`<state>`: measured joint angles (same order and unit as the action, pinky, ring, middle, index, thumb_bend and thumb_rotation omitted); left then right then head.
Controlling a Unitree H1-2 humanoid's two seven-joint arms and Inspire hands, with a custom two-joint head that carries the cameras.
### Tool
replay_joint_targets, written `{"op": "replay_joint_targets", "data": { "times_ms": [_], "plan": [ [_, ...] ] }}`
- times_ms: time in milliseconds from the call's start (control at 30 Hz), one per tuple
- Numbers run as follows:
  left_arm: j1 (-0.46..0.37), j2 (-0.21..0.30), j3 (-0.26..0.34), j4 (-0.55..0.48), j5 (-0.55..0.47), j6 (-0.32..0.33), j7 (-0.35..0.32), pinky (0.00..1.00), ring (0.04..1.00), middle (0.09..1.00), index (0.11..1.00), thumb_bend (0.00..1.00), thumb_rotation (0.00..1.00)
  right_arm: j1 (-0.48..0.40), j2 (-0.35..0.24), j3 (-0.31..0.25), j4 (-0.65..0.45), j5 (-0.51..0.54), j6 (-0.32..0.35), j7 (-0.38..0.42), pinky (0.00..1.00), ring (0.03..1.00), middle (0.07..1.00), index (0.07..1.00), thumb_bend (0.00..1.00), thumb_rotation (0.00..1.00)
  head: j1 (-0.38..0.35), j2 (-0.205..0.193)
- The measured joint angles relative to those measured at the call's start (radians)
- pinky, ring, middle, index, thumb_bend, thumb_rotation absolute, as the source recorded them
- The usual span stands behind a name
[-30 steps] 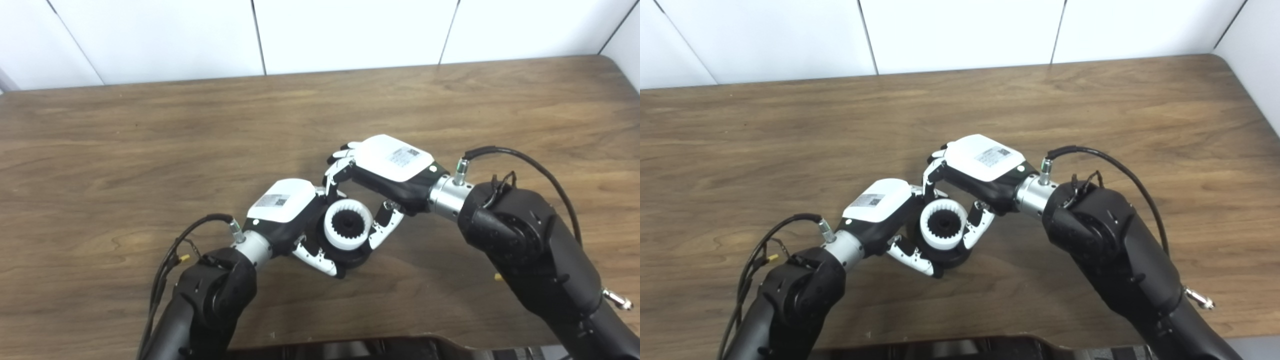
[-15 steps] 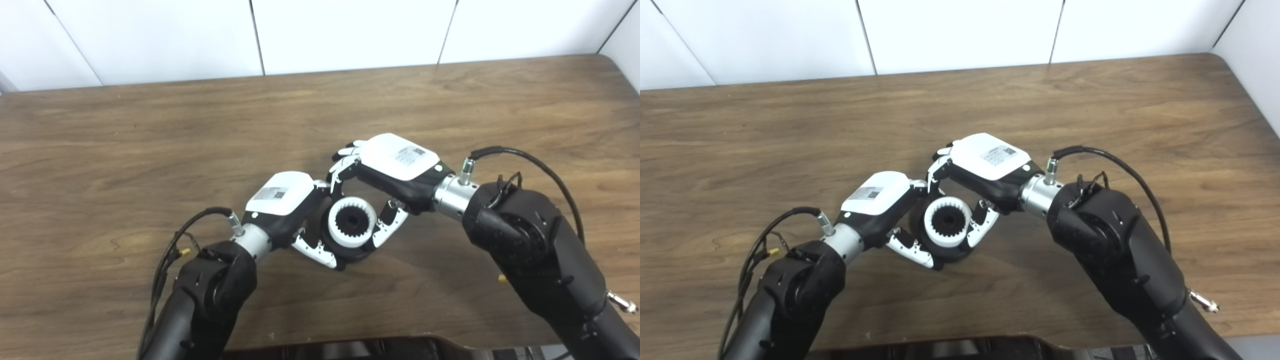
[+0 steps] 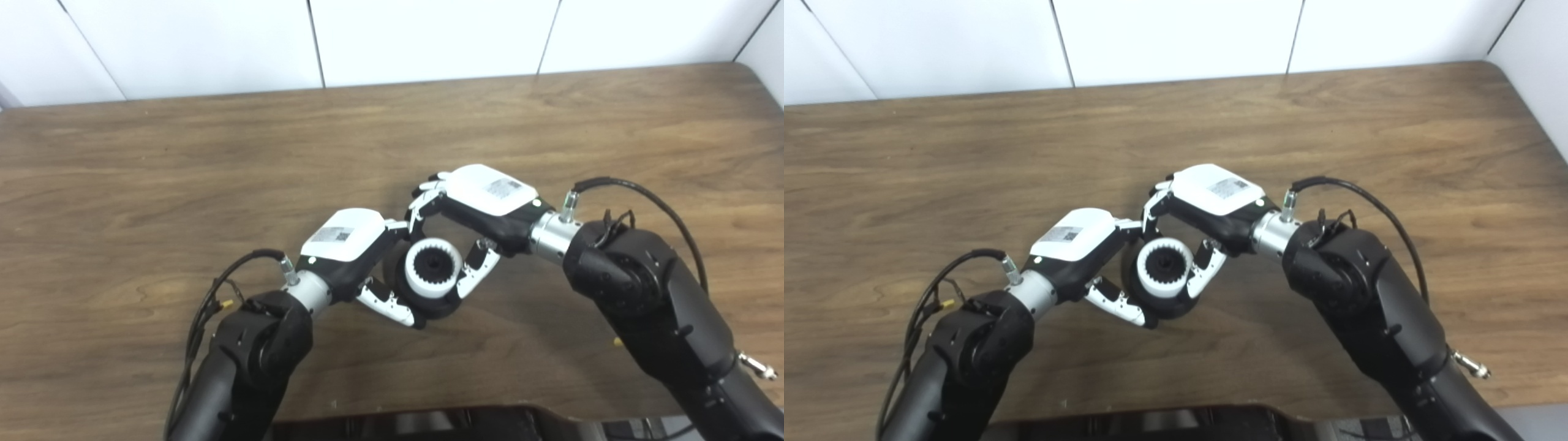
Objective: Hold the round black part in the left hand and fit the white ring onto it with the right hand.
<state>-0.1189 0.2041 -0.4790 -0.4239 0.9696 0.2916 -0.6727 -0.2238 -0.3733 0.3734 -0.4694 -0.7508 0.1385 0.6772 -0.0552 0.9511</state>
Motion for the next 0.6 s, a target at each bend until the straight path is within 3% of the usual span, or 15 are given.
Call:
{"op": "replay_joint_targets", "data": {
  "times_ms": [67,100,133,200,400,533,600],
  "plan": [
    [-0.004,0.003,-0.002,-0.001,0.005,0.0,-0.011,0.8,0.855,0.843,0.825,1.0,0.39,0.002,0.0,0.0,0.007,0.001,-0.005,-0.011,0.94,0.885,0.76,0.491,0.52,0.15,0.0,0.0],
    [-0.005,0.004,-0.004,-0.002,0.008,0.0,-0.015,0.8,0.857,0.847,0.834,1.0,0.38,0.002,0.0,0.0,0.011,0.002,-0.007,-0.014,0.94,0.883,0.761,0.565,0.79,0.2,0.0,-0.002],
    [-0.006,0.004,-0.005,-0.002,0.011,0.001,-0.017,0.8,0.86,0.851,0.842,1.0,0.39,0.002,0.0,0.0,0.013,0.002,-0.007,-0.016,0.93,0.883,0.763,0.598,0.89,0.24,0.0,-0.003],
    [-0.007,0.004,-0.006,-0.005,0.017,0.001,-0.027,0.82,0.864,0.857,0.856,1.0,0.38,0.002,-0.003,0.0,0.02,-0.001,-0.007,-0.019,0.93,0.887,0.769,0.638,0.97,0.28,0.0,-0.003],
    [-0.011,0.004,-0.006,-0.011,0.027,0.006,-0.057,0.91,0.923,0.914,0.927,1.0,0.39,0.008,-0.019,0.004,0.037,-0.01,-0.004,-0.016,0.95,0.906,0.795,0.702,1.0,0.35,0.002,-0.008],
    [-0.013,0.001,-0.009,-0.02,0.055,0.023,-0.132,0.98,0.969,0.963,0.978,1.0,0.39,0.007,-0.018,0.006,0.027,-0.022,0.017,-0.004,0.95,0.921,0.809,0.714,1.0,0.37,0.0,-0.006],
    [-0.018,-0.004,-0.007,-0.026,0.067,0.036,-0.161,0.96,0.958,0.961,0.985,1.0,0.38,0.006,-0.018,0.005,0.025,-0.022,0.02,0.001,0.94,0.924,0.828,0.722,1.0,0.37,0.0,-0.006]
  ]
}}
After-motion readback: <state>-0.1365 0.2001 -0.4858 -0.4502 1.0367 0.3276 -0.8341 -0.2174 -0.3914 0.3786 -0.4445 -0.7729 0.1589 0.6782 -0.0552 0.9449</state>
